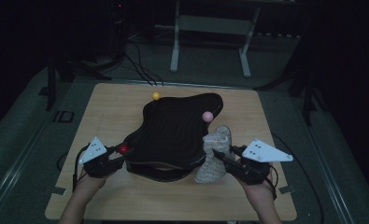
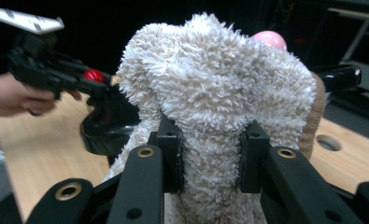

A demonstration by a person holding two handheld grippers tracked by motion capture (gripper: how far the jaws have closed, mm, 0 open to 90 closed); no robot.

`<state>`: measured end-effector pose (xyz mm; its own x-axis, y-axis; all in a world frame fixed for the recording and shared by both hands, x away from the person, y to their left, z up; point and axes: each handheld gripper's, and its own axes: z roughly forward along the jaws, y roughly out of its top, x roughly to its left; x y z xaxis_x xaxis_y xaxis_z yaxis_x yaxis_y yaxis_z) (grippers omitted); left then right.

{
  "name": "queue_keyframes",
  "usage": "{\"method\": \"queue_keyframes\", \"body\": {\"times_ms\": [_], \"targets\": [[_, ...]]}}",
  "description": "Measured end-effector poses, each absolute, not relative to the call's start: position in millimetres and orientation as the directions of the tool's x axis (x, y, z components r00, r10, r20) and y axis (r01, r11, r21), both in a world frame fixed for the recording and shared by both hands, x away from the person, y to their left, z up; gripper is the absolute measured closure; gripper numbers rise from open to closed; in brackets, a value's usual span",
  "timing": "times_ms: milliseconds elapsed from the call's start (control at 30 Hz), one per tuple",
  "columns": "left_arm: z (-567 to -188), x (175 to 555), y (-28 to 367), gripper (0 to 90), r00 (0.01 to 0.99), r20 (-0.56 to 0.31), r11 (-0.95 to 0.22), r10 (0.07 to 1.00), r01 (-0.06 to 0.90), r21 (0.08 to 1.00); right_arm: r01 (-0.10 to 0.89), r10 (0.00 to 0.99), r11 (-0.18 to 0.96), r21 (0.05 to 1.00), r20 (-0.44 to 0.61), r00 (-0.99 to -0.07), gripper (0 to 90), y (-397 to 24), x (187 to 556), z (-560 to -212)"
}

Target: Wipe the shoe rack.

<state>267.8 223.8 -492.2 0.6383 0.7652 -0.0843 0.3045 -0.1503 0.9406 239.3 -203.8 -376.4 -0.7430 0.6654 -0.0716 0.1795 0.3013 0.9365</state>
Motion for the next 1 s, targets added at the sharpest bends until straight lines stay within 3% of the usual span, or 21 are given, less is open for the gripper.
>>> {"method": "queue_keyframes", "body": {"times_ms": [200,500,767,867,1000], "targets": [[-492,267,222,59.3,0.629,-0.082,-0.151,0.773,0.309,0.939,0.219,0.7,0.293,0.931,-0.053,-0.712,68.9,-207,243,-389],[-491,268,222,59.4,0.627,-0.079,-0.158,0.775,0.312,0.937,0.172,0.648,0.327,0.929,-0.088,-0.756,68.5,-200,220,-385],[-491,267,221,59.4,0.621,-0.074,-0.158,0.78,0.31,0.938,0.233,0.652,0.345,0.909,-0.053,-0.756,68.5,-207,222,-400],[-492,267,221,59.4,0.619,-0.077,-0.151,0.782,0.308,0.939,0.203,0.628,0.338,0.919,-0.06,-0.776,68.5,-207,212,-392],[-491,268,221,59.4,0.622,-0.078,-0.153,0.779,0.309,0.939,0.139,0.505,0.321,0.937,-0.045,-0.862,68.2,-199,184,-374]]}}
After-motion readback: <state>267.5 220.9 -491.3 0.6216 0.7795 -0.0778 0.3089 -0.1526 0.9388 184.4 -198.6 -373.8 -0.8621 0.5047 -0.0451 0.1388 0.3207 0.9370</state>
